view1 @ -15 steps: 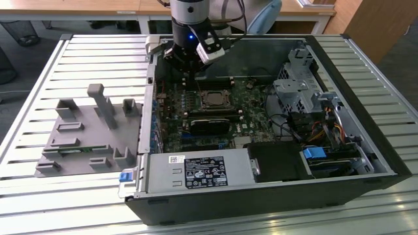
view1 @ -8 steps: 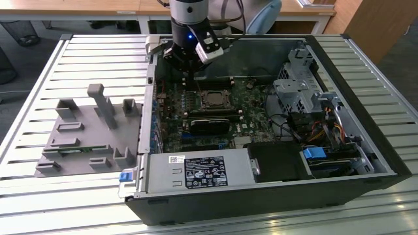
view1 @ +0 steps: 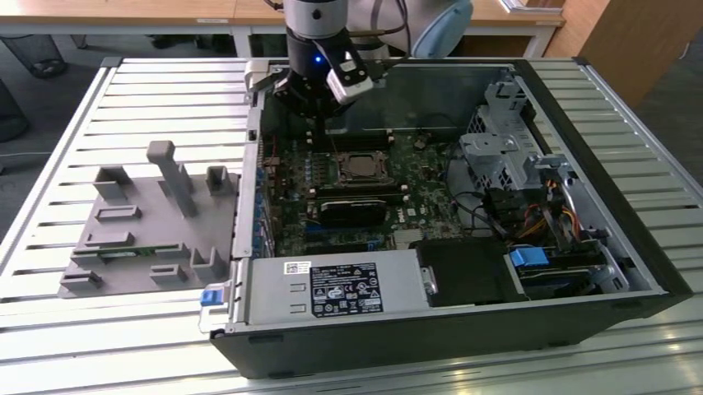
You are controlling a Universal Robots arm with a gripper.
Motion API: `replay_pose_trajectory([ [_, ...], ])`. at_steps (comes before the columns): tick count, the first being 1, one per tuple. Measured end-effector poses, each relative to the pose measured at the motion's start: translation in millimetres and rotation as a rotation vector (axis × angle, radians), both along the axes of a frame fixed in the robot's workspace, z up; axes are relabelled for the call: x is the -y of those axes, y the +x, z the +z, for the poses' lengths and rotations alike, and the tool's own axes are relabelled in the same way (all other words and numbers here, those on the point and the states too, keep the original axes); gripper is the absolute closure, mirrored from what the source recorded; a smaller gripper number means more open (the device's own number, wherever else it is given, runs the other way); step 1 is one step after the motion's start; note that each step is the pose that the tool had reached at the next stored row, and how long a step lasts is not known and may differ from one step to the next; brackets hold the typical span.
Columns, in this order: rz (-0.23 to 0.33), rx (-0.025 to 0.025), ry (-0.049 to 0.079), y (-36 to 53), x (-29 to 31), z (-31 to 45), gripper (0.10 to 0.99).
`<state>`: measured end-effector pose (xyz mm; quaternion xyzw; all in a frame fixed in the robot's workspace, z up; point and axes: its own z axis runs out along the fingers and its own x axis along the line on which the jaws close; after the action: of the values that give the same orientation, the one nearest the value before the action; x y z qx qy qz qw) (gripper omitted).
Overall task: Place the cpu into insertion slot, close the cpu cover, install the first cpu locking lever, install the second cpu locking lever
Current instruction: 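Install the first cpu locking lever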
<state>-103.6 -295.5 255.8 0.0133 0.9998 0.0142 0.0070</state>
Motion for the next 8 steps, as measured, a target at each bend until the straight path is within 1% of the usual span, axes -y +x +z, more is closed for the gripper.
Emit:
replay_pose_trajectory([
  [5, 0.0, 0.0, 0.0, 0.0, -5.4, -1.1, 0.969],
  [8, 0.0, -0.0001, 0.0, 1.8, -6.9, -1.5, 0.969],
])
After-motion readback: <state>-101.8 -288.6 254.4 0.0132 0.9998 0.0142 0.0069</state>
